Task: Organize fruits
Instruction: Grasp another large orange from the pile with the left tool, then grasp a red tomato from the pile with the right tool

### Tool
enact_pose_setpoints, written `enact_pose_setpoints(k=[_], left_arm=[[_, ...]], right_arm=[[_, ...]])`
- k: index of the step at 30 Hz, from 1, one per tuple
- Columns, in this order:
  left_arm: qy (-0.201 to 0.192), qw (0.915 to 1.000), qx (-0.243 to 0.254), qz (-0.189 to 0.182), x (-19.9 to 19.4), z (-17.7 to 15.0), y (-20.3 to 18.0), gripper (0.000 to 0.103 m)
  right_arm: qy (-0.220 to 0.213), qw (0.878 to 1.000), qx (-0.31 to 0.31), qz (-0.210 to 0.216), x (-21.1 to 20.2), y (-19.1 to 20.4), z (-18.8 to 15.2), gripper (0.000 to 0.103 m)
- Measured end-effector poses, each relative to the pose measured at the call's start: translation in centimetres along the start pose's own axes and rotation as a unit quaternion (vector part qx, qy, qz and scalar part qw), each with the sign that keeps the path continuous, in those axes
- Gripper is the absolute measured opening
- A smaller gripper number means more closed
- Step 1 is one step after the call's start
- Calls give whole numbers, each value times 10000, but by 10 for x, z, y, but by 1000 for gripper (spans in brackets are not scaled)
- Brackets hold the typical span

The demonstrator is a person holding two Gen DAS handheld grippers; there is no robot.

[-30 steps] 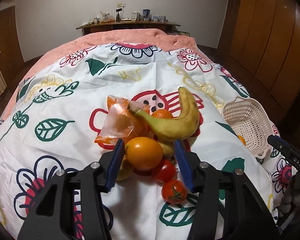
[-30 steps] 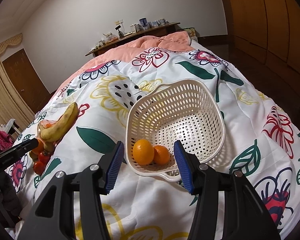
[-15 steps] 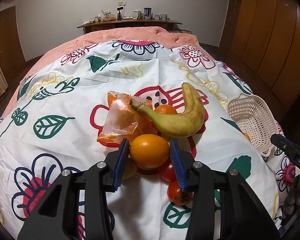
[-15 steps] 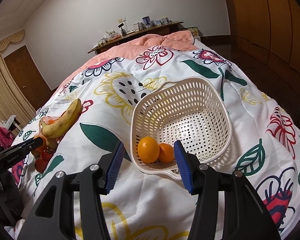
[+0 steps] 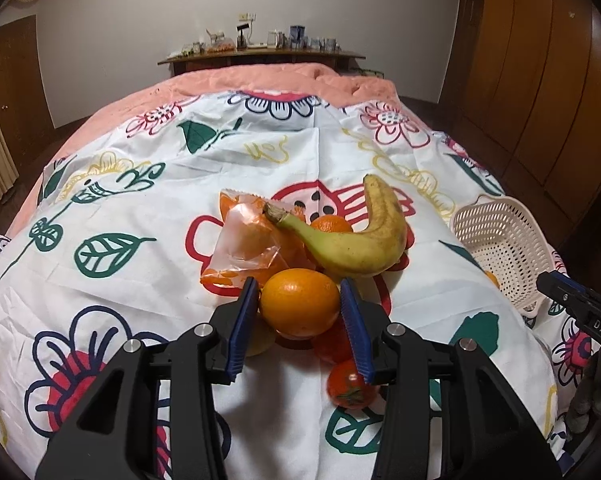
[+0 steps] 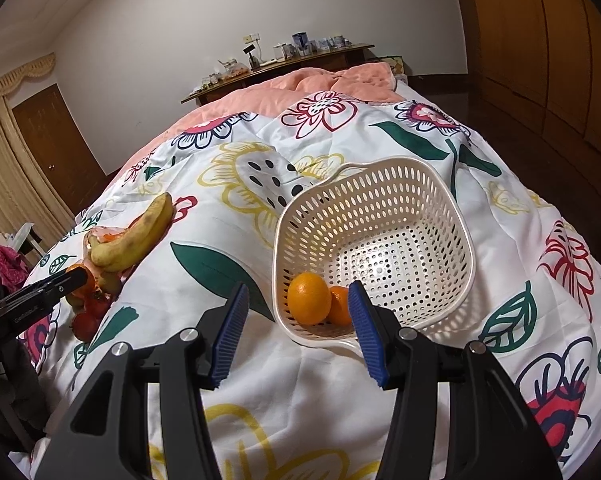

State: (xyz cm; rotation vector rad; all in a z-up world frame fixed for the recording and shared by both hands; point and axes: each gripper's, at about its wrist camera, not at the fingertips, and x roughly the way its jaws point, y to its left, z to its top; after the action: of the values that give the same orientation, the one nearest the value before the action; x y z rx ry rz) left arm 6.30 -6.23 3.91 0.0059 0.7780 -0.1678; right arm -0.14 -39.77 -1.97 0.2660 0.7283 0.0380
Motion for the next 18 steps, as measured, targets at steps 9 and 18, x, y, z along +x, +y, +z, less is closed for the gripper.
enact_pose_setpoints(k=[9, 18], left_arm=[[-325, 9992, -210, -41, -29, -5, 20, 44], [-504, 9982, -319, 90, -52, -8, 44, 44]], right_arm=[[72, 9988, -338, 350, -4, 34, 7, 52], [825, 9724, -1503, 1580, 3, 135, -7, 52]])
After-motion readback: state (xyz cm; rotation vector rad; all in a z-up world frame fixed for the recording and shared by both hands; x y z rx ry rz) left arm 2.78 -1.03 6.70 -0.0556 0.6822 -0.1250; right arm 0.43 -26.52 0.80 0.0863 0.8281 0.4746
